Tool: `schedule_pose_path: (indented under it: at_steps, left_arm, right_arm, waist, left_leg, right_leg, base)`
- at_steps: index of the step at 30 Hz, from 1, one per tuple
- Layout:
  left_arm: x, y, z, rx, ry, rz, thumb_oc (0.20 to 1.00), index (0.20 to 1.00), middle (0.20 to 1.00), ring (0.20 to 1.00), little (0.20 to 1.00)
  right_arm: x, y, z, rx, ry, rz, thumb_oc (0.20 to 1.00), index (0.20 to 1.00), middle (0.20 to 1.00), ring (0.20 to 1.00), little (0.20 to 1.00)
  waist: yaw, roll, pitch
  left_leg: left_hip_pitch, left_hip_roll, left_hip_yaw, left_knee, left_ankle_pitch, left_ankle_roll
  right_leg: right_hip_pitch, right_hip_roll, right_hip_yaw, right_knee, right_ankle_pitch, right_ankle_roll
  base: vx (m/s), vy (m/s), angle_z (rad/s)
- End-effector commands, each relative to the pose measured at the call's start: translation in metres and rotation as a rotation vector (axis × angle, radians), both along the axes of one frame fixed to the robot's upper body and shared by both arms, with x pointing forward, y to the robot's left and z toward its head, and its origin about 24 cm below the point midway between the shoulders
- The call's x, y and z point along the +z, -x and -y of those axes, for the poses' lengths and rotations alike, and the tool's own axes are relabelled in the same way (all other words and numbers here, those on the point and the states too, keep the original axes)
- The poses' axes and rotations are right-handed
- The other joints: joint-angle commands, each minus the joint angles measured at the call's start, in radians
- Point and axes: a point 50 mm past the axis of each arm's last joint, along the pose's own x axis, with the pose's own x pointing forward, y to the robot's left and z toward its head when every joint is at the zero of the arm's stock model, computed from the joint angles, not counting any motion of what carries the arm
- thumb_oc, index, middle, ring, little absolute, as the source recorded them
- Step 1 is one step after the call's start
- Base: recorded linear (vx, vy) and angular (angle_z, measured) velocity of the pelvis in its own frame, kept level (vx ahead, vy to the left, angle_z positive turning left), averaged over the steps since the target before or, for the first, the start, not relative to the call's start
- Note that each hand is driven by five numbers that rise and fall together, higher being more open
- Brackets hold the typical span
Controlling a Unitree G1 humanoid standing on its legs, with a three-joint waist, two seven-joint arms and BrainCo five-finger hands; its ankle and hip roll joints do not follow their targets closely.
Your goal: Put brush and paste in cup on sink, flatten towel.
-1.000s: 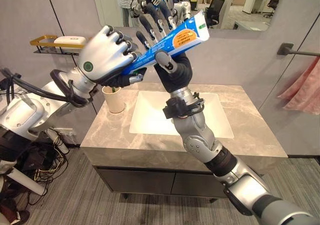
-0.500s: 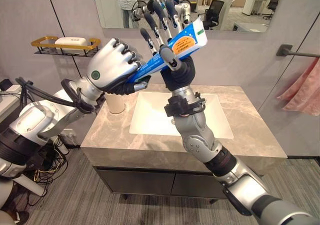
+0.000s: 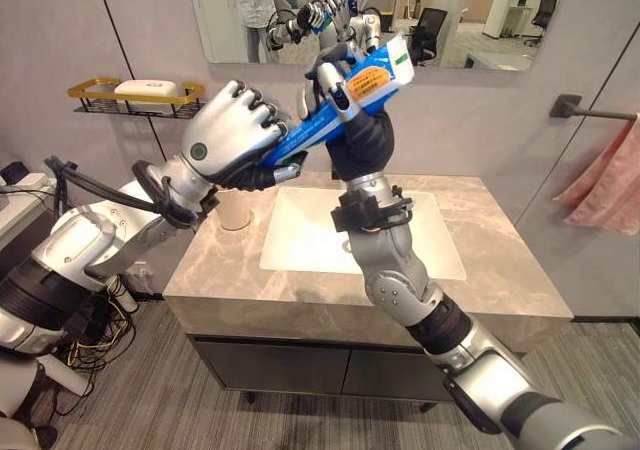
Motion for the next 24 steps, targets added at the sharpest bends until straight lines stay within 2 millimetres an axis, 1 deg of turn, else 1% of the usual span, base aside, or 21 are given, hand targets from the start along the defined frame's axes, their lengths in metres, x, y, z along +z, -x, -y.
schedule_pose_path:
  at_steps: [1,2,3,5,6,7,9,11,12,15,16,17,18,19,20,21,22,23,24]
  left_arm:
    - [0.028,0.003,-0.013,0.010,0.150,0.054,0.200,0.200,0.200,0.200,0.200]
    - [0.027,0.003,-0.015,0.017,0.167,0.048,0.523,0.523,0.523,0.523,0.523]
    - [0.026,0.003,-0.018,0.026,0.207,0.037,1.000,1.000,1.000,1.000,1.000]
    - [0.026,0.003,-0.019,0.028,0.208,0.037,1.000,1.000,1.000,1.000,1.000]
    - [0.025,0.002,-0.021,0.036,0.238,0.034,1.000,1.000,1.000,1.000,1.000]
    - [0.022,0.003,-0.023,0.032,0.278,0.022,1.000,1.000,1.000,1.000,1.000]
    - [0.018,0.004,-0.026,0.032,0.343,0.000,1.000,1.000,1.000,1.000,1.000]
    - [0.013,0.004,-0.029,0.032,0.401,-0.022,1.000,1.000,1.000,1.000,1.000]
    - [0.006,0.003,-0.032,0.040,0.451,-0.061,1.000,1.000,1.000,1.000,1.000]
    - [0.001,0.004,-0.032,0.034,0.475,-0.081,1.000,1.000,1.000,1.000,1.000]
    - [-0.008,0.002,-0.032,0.048,0.477,-0.121,1.000,1.000,1.000,1.000,1.000]
    - [-0.039,0.026,-0.043,0.057,0.462,-0.203,1.000,1.000,1.000,1.000,1.000]
    - [-0.040,0.029,-0.045,0.067,0.466,-0.206,1.000,1.000,1.000,1.000,1.000]
    - [-0.038,0.054,-0.063,0.086,0.523,-0.188,1.000,1.000,1.000,1.000,1.000]
    - [-0.045,0.056,-0.059,0.046,0.606,-0.207,1.000,1.000,1.000,1.000,1.000]
    - [-0.062,0.056,-0.059,0.015,0.769,-0.265,1.000,1.000,1.000,1.000,1.000]
    - [-0.080,0.059,-0.064,0.033,0.854,-0.367,1.000,1.000,1.000,1.000,1.000]
    - [-0.081,0.060,-0.064,0.034,0.855,-0.369,1.000,1.000,1.000,1.000,1.000]
    - [-0.087,0.063,-0.060,0.018,0.870,-0.410,1.000,1.000,1.000,1.000,1.000]
  right_arm:
    - [0.021,-0.001,0.014,-0.049,-0.156,0.036,0.200,0.200,0.200,0.200,0.200]
    - [0.020,-0.001,0.015,-0.051,-0.160,0.031,0.200,0.200,0.200,0.200,0.200]
    - [0.019,-0.001,0.016,-0.054,-0.170,0.024,0.200,0.200,0.200,0.200,0.200]
    - [0.019,-0.001,0.016,-0.052,-0.169,0.023,0.200,0.200,0.200,0.200,0.200]
    - [0.018,-0.001,0.017,-0.058,-0.172,0.021,0.200,0.200,0.200,0.200,0.200]
    - [0.018,-0.001,0.021,-0.070,-0.184,0.021,0.200,0.200,0.200,0.200,0.200]
    - [0.016,-0.001,0.025,-0.079,-0.194,0.010,0.200,0.200,0.200,0.200,0.200]
    - [0.013,-0.002,0.029,-0.088,-0.203,-0.002,0.200,0.200,0.200,0.200,0.200]
    - [0.012,-0.004,0.035,-0.103,-0.221,-0.012,0.200,0.200,0.200,0.200,0.200]
    - [0.011,-0.004,0.038,-0.111,-0.231,-0.014,0.200,0.200,0.200,0.200,0.200]
    - [0.014,-0.001,0.035,-0.092,-0.244,-0.010,0.200,0.200,0.200,0.200,0.200]
    - [0.017,0.000,0.054,-0.142,-0.292,0.016,0.200,0.200,0.200,0.200,0.200]
    - [0.015,0.001,0.051,-0.133,-0.289,0.011,0.200,0.200,0.200,0.200,0.200]
    - [0.011,0.003,0.073,-0.219,-0.300,0.030,0.200,0.200,0.200,0.200,0.200]
    - [0.009,0.004,0.072,-0.233,-0.300,0.026,0.200,0.200,0.200,0.200,0.200]
    - [0.006,0.003,0.071,-0.236,-0.306,0.002,0.200,0.200,0.200,0.200,0.200]
    - [0.006,0.003,0.080,-0.283,-0.298,0.010,0.200,0.200,0.200,0.200,0.200]
    - [0.005,0.004,0.080,-0.283,-0.297,0.009,0.200,0.200,0.200,0.200,0.200]
    - [0.007,0.004,0.081,-0.294,-0.288,0.018,0.200,0.200,0.200,0.200,0.200]
  waist:
    - [0.019,-0.082,-0.011]
    - [0.020,-0.083,-0.009]
    - [0.027,-0.089,-0.003]
    - [0.027,-0.088,-0.002]
    - [0.032,-0.092,0.006]
    - [0.041,-0.101,0.027]
    - [0.049,-0.107,0.055]
    - [0.052,-0.108,0.079]
    - [0.061,-0.108,0.096]
    - [0.064,-0.107,0.104]
    - [0.065,-0.107,0.114]
    - [0.115,-0.115,0.136]
    - [0.106,-0.112,0.131]
    - [0.127,-0.119,0.132]
    - [0.125,-0.124,0.133]
    - [0.132,-0.131,0.139]
    - [0.143,-0.138,0.143]
    - [0.142,-0.137,0.141]
    - [0.147,-0.139,0.144]
  left_leg:
    - [-0.013,-0.002,-0.049,0.005,-0.001,0.013]
    - [-0.009,-0.004,-0.048,0.005,-0.003,0.015]
    - [-0.001,-0.008,-0.046,0.005,-0.005,0.021]
    - [0.001,-0.009,-0.045,0.005,-0.006,0.022]
    - [0.006,-0.014,-0.046,0.008,-0.006,0.026]
    - [-0.008,-0.023,-0.053,0.046,-0.017,0.033]
    - [-0.038,-0.034,-0.066,0.109,-0.045,0.043]
    - [-0.062,-0.049,-0.084,0.164,-0.075,0.054]
    - [-0.073,-0.061,-0.097,0.190,-0.093,0.067]
    - [-0.076,-0.071,-0.107,0.208,-0.109,0.076]
    - [-0.081,-0.079,-0.110,0.219,-0.116,0.081]
    - [-0.088,-0.087,-0.125,0.235,-0.130,0.085]
    - [-0.090,-0.089,-0.124,0.235,-0.126,0.087]
    - [-0.096,-0.109,-0.141,0.244,-0.140,0.096]
    - [-0.097,-0.118,-0.144,0.247,-0.143,0.099]
    - [-0.098,-0.126,-0.146,0.255,-0.153,0.101]
    - [-0.110,-0.145,-0.152,0.259,-0.156,0.112]
    - [-0.111,-0.146,-0.152,0.260,-0.157,0.113]
    - [-0.115,-0.154,-0.154,0.264,-0.159,0.116]
  right_leg:
    - [0.015,-0.118,0.040,0.002,0.017,0.062]
    - [0.017,-0.120,0.041,0.002,0.016,0.063]
    - [0.021,-0.122,0.042,0.003,0.014,0.063]
    - [0.022,-0.123,0.044,0.003,0.013,0.063]
    - [0.027,-0.126,0.045,0.005,0.011,0.063]
    - [0.033,-0.132,0.048,0.016,0.007,0.059]
    - [0.033,-0.145,0.048,0.042,-0.002,0.057]
    - [0.030,-0.158,0.046,0.077,-0.011,0.055]
    - [0.026,-0.166,0.045,0.111,-0.023,0.056]
    - [0.023,-0.173,0.046,0.132,-0.025,0.056]
    - [0.019,-0.180,0.048,0.141,-0.019,0.057]
    - [0.027,-0.185,0.033,0.143,-0.021,0.061]
    - [0.026,-0.186,0.034,0.141,-0.016,0.061]
    - [0.040,-0.200,0.019,0.136,0.005,0.071]
    - [0.045,-0.207,0.014,0.135,0.013,0.073]
    - [0.053,-0.213,0.009,0.136,0.025,0.076]
    - [0.049,-0.227,0.004,0.137,0.049,0.082]
    - [0.049,-0.228,0.004,0.137,0.050,0.083]
    - [0.049,-0.235,0.002,0.139,0.061,0.084]
  base:
    - [0.01,0.037,0.01]
    - [0.02,0.055,0.01]
    - [0.01,0.050,0.01]
    - [0.00,0.016,0.00]
    - [-0.02,0.039,0.00]
    - [-0.04,0.052,0.01]
    - [-0.06,0.081,0.07]
    - [-0.05,0.132,0.13]
    - [-0.03,0.119,0.27]
    - [-0.01,0.099,0.15]
    - [-0.03,0.132,0.06]
    - [-0.04,0.099,0.05]
    - [0.01,0.123,0.05]
    - [0.02,0.115,0.06]
    - [0.05,0.157,0.25]
    - [0.01,0.164,0.56]
    - [0.00,0.123,0.57]
    - [-0.02,0.124,0.40]
    - [0.00,0.107,0.20]
